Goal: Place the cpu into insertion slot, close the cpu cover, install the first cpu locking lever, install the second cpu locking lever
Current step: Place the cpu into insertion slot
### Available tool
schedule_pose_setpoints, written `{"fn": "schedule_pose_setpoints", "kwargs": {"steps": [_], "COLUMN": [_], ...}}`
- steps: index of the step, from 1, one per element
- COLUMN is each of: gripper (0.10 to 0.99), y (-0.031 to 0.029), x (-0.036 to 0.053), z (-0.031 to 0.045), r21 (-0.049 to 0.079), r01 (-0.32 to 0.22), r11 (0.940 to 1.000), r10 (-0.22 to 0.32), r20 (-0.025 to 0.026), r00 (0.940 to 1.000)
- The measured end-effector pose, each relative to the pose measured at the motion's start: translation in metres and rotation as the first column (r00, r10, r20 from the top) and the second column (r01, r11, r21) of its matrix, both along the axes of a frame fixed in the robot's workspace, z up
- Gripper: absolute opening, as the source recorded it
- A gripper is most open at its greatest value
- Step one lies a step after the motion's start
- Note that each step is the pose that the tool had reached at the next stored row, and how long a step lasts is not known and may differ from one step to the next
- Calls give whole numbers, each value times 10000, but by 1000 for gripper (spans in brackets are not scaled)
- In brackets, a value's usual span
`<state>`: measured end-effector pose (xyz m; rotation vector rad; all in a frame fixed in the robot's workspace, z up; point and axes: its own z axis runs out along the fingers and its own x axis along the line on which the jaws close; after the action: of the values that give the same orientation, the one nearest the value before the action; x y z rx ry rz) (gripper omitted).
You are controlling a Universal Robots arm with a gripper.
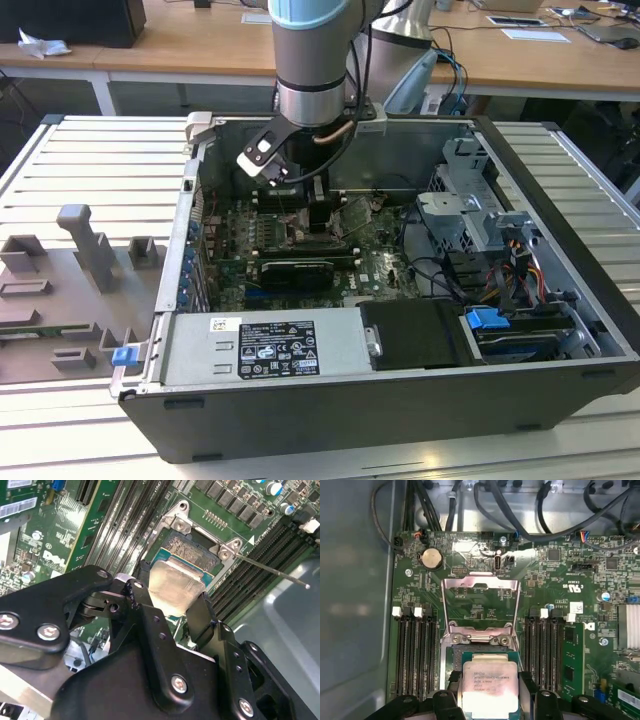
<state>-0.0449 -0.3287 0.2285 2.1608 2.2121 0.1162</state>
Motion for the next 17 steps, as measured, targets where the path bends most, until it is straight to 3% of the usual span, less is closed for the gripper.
{"fn": "schedule_pose_setpoints", "kwargs": {"steps": [17], "gripper": [537], "y": [72], "x": [-33], "z": [-199], "r21": [-18], "r01": [75], "r11": [10000], "r10": [-75], "r20": [-1], "r00": [10000]}}
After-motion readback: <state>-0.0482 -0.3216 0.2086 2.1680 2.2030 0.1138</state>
